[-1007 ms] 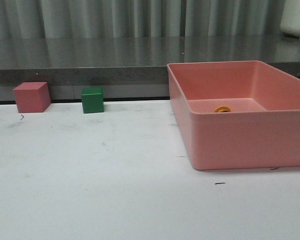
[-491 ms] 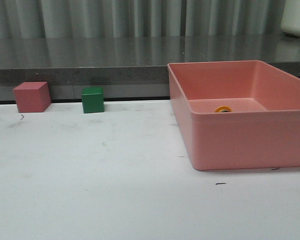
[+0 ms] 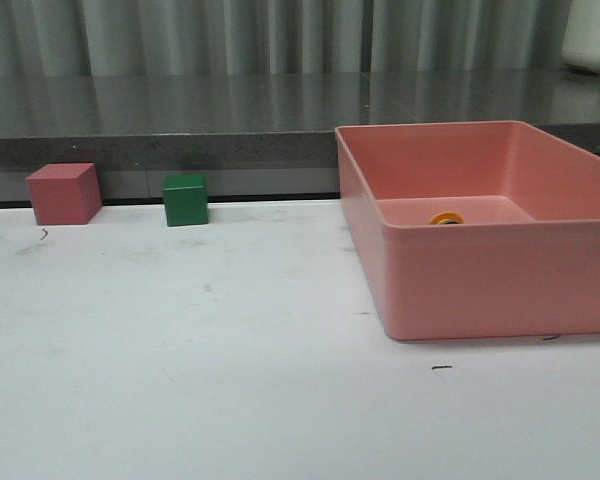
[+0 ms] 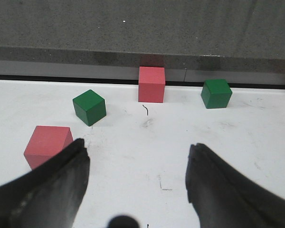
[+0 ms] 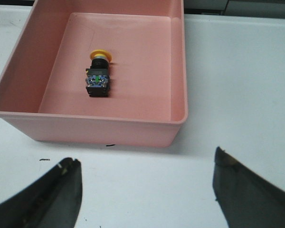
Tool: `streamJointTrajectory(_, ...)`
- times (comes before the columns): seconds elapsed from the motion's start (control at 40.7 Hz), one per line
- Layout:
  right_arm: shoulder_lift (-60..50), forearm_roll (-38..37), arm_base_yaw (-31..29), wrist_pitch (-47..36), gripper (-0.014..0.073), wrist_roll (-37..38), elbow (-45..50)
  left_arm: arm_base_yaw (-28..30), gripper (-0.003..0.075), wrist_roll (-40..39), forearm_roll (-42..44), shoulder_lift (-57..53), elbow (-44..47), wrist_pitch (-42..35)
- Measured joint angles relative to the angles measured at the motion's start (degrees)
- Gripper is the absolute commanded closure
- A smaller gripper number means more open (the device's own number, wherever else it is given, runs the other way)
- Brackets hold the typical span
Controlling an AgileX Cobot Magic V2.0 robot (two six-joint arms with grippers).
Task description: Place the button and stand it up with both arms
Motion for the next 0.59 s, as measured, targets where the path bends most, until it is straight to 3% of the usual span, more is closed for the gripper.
streamJointTrajectory(0.123, 1.3, 3.0, 1.0, 1.4, -0.0031, -1.7, -1.8, 0.0, 0.0302, 0.0, 0.0, 0.0, 0.0, 0.0)
streamJointTrajectory(0.27, 7.1, 7.4, 6.3, 3.1, -0.0031, -6.4, -6.8, 0.0, 0.0335, 0.0, 0.0, 0.0, 0.0, 0.0)
streamJointTrajectory(0.59, 28.0, 6.0, 17.7, 4.6, -0.0031, -6.0, -19.4, 0.0, 0.0357, 0.0, 0.0, 0.0, 0.0, 0.0)
